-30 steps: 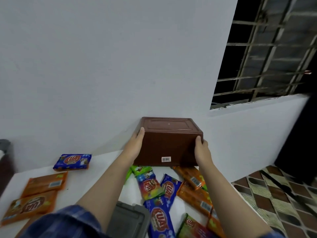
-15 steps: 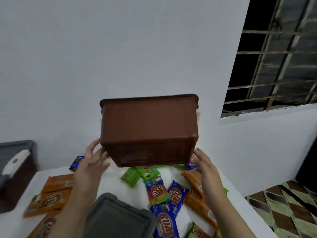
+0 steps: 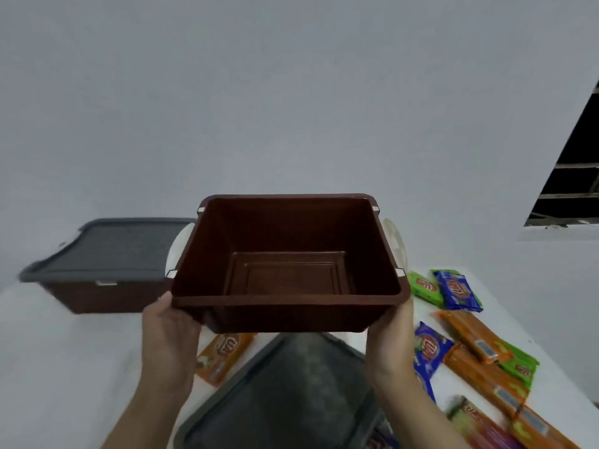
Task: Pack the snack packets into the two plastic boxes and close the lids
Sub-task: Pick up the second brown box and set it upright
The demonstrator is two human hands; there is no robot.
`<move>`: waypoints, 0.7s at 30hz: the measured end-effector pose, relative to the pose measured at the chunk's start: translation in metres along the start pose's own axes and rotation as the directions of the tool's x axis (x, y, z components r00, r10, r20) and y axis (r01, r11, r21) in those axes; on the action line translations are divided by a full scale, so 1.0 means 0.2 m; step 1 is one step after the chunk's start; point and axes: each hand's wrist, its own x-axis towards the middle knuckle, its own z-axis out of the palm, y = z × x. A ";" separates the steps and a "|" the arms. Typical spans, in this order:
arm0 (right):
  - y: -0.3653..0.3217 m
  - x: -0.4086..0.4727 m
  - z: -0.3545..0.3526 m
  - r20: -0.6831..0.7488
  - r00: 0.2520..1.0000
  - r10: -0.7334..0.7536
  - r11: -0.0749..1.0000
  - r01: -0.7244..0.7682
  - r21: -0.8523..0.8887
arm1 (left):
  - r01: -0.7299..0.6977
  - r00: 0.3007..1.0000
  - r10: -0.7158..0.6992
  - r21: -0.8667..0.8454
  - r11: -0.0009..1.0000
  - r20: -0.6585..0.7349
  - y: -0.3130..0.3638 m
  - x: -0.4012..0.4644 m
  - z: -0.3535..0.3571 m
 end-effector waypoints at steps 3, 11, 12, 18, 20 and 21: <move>0.12 -0.25 0.16 -0.002 1.000 0.024 0.999 -0.024 0.034 | -0.089 0.995 0.089 0.000 0.996 -0.047 0.16 -0.08 -0.25; 0.43 -0.74 0.60 0.147 0.987 0.058 0.994 -0.070 0.079 | -0.143 0.970 0.157 0.088 0.986 -0.186 0.54 -0.17 -0.84; 0.47 -0.78 0.63 0.174 0.983 0.056 0.996 -0.069 0.064 | -0.137 0.964 0.155 0.095 0.986 -0.217 0.56 -0.17 -0.91; 0.71 -0.96 0.76 0.237 0.964 0.120 0.993 -0.113 -0.044 | -0.069 0.946 0.103 0.118 0.991 -0.306 0.60 -0.15 -1.23; 0.74 -0.98 0.79 0.245 0.958 0.150 0.986 -0.128 -0.103 | -0.012 0.944 0.062 0.155 0.988 -0.325 0.58 -0.13 -1.29; 0.76 -0.99 0.80 0.254 0.952 0.170 0.981 -0.139 -0.136 | 0.032 0.942 0.034 0.191 0.981 -0.335 0.56 -0.12 -1.33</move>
